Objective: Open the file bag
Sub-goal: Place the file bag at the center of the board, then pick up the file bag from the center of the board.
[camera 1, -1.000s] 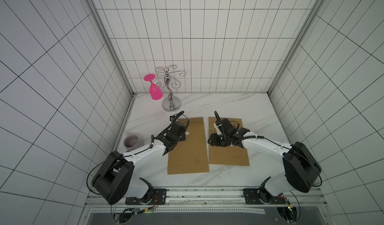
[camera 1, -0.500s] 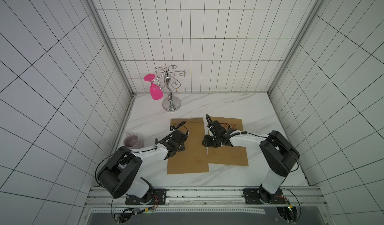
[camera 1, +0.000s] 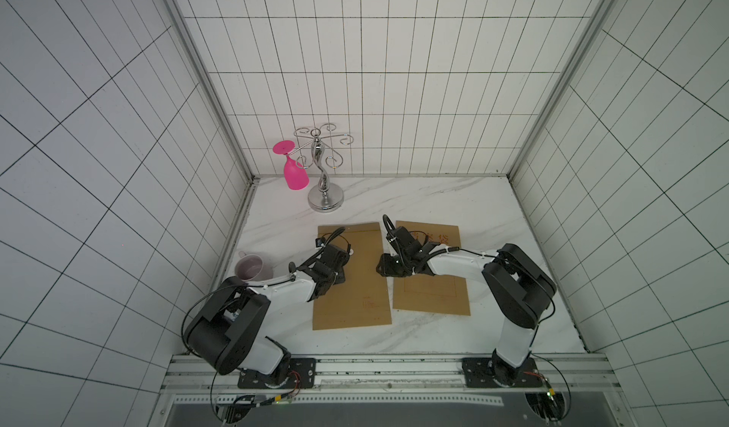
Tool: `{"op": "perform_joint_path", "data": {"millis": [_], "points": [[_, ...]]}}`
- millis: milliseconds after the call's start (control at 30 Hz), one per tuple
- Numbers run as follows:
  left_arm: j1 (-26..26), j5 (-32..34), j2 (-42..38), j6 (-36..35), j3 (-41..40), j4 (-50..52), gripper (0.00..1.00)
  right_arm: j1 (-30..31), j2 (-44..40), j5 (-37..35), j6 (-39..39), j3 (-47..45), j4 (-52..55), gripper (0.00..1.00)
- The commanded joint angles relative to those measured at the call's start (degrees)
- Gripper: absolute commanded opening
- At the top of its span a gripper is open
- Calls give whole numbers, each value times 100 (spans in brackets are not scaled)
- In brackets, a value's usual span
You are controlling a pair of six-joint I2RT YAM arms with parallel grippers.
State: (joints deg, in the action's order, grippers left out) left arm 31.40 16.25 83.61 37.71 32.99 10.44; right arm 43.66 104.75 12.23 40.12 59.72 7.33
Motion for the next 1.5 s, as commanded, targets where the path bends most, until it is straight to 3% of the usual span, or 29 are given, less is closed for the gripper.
{"op": "perform_joint_path", "data": {"millis": [0,167,300,400,567,800,933,1133,1467], "points": [[-11,99,55,-123,44,-117,25,0,-331,-294,62,-58,526,46],[15,18,35,-224,107,-161,27,-210,-1284,-585,-8,-110,1029,65],[115,93,-121,-314,265,9,31,-330,-2327,-1038,92,-417,1577,71],[499,348,-539,-501,481,141,37,-416,-3253,-1544,409,-890,2216,75],[1322,16,-806,-869,1137,92,43,-808,-4807,-2243,1183,-1741,3925,81],[2196,-892,682,-856,2107,-215,47,-1252,-6542,-2008,1959,-2899,5149,84],[2274,-1048,1460,-650,2476,-454,42,-1449,-6832,-1701,2082,-3299,5160,83],[2274,-736,2313,-700,3126,-343,32,-1818,-7337,-968,2265,-3828,4682,78],[2274,-553,2981,-598,3380,-118,25,-2130,-7646,-378,2919,-4701,3496,68]]}}
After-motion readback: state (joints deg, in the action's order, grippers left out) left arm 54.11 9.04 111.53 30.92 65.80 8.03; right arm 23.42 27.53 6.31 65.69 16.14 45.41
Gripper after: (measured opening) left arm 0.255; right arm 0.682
